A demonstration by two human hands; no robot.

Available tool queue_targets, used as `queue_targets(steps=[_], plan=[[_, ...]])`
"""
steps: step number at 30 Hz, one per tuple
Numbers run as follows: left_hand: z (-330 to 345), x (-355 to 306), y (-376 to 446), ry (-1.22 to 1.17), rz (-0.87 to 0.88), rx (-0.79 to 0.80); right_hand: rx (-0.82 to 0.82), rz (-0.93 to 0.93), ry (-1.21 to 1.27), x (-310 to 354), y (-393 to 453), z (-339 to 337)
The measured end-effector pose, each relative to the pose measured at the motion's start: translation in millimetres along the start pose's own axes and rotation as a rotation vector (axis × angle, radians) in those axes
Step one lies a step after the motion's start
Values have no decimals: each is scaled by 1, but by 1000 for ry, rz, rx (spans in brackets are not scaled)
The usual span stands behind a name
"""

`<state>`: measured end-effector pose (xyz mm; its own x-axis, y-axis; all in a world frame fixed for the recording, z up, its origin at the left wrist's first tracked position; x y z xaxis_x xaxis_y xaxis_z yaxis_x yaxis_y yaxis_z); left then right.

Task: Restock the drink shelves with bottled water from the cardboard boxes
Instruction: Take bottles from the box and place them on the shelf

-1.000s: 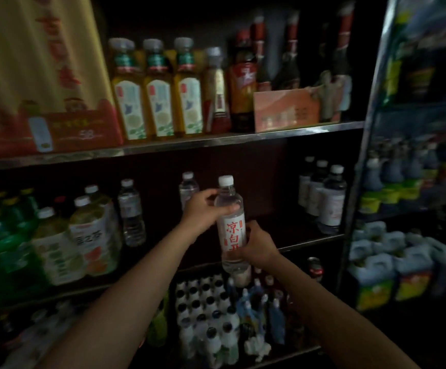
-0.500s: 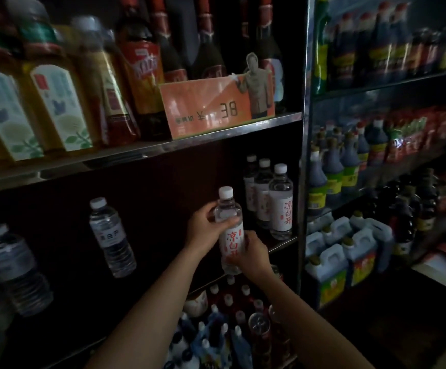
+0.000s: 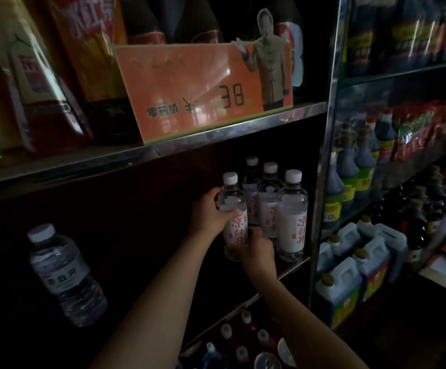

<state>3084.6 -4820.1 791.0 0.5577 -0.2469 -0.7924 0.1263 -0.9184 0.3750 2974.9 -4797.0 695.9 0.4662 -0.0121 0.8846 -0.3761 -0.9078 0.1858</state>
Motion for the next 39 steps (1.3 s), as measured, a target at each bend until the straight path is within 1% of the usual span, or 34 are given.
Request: queue_targets(steps=[2,6,10,14,16,19,23,25,28,33,37,39], plan=[[7,5,14,6,7,-13,-21,20,-9,-1,9,7],[20,17,35,0,27,-63,-42,-60,-141,2,27,20],[30,23,44,20,82,-117,-50,-162,-325,5,38,28],[40,25,47,76,104,-122,-69,-184,-381,3,44,29],[41,26,44,133,109,-116,-64,-182,-391,4,43,29],[29,22,37,309,108,-39,-56,-150,-403,10,39,27],[-9,23,16,321,77,0,-56,-94,-358,23,26,15],[-33,28,-2,296,26,10,-60,-84,-290,31,12,8],[-72,36,-36,264,-68,7,2,-105,-192,51,-15,5],[-142,39,-102,390,-109,-65,206,-289,-171,98,-70,11],[-210,31,-172,458,-173,-89,327,-458,-160,138,-135,9],[-245,28,-210,493,-208,-107,381,-504,-143,152,-169,8]])
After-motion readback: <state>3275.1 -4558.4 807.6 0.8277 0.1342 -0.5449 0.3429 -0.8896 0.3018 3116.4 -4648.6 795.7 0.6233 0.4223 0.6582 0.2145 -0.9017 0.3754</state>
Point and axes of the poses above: each hand's wrist, its own y-axis towards the middle knuckle, its own z-axis out of the palm, x = y × z, the point moved 2 cm from there along y, towards the middle knuckle, and after that the axes turned 8 degrees about -x, right-handed, at the moved point
